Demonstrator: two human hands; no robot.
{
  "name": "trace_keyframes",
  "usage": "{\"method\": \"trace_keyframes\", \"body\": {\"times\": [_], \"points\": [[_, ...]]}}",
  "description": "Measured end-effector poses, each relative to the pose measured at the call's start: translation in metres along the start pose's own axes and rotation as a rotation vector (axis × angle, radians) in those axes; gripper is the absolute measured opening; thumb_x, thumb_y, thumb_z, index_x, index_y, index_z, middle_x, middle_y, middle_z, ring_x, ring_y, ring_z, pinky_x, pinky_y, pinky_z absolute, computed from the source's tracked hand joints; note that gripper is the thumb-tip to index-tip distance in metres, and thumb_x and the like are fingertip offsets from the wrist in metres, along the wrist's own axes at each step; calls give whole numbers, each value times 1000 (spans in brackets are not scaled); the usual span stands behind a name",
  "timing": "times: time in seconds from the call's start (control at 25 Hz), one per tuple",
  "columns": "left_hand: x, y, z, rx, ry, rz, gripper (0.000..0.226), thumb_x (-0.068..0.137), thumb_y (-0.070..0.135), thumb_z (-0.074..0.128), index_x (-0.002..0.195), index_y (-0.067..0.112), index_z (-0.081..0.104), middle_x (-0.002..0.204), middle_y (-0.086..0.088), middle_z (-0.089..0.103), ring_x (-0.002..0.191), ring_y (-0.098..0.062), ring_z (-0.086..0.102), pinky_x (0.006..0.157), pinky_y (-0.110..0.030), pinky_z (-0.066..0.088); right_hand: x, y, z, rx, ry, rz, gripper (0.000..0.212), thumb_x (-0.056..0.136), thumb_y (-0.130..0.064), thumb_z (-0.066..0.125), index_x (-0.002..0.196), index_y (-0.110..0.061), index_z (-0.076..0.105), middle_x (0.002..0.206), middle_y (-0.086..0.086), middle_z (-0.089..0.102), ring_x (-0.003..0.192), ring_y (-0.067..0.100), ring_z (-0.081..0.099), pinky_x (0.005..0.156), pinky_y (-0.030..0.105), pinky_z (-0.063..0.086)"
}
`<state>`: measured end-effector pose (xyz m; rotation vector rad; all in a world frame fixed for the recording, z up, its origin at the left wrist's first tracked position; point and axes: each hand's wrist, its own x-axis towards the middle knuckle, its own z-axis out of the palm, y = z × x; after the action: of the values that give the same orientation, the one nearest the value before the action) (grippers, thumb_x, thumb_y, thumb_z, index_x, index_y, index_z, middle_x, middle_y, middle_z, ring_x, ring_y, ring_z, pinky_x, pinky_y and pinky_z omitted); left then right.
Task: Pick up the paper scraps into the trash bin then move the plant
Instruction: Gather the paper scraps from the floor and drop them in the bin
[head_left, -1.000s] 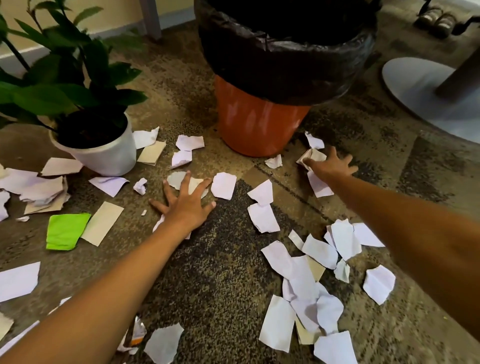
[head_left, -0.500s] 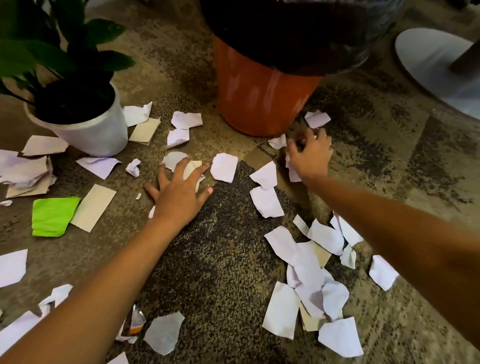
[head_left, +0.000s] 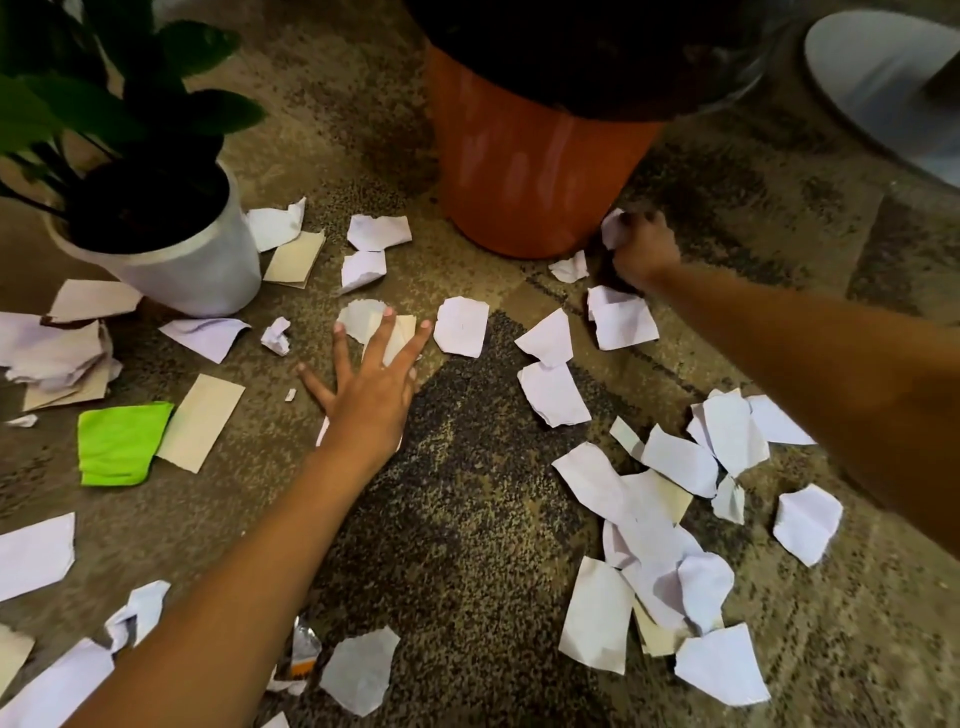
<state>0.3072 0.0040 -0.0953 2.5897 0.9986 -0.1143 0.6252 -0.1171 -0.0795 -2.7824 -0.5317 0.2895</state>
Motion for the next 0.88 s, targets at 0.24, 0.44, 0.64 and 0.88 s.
{"method": "trace_keyframes", "body": {"times": [0.24, 0.44, 0.64, 0.88], "points": [[-6, 1, -8, -41, -65, 20, 48, 103, 35, 21, 144, 54, 6, 157, 20, -12, 144, -29, -25, 107, -68, -13, -89, -1, 30, 254, 172, -266, 32, 100, -20, 38, 122, -8, 58, 122, 12, 53, 116, 27, 49, 104, 44, 35], [-24, -11, -12, -120, -44, 101, 45, 102, 37, 27, 143, 54, 19, 158, 19, 4, 148, -19, -8, 106, -69, -8, -122, -24, 39, 168, 73, -396, 51, 91, -60, 33, 134, -34, 42, 138, 8, 38, 131, 28, 32, 111, 54, 20], [-33, -25, -24, -37, -199, 72, 74, 81, 57, 58, 140, 60, 13, 158, 15, -6, 146, -24, -3, 106, -71, 0, -120, -50, 38, -116, -184, -641, 63, 86, -69, 42, 141, -40, 32, 149, 8, 30, 141, 32, 19, 112, 65, 4], [-47, -33, -25, -8, -103, 45, 80, 69, 37, 79, 133, 52, 34, 151, 8, 11, 135, -33, 16, 108, -58, 19, -178, -29, 49, -231, -97, -1032, 63, 86, -69, 35, 132, -27, 46, 130, 0, 51, 130, 26, 37, 108, 54, 25]]}}
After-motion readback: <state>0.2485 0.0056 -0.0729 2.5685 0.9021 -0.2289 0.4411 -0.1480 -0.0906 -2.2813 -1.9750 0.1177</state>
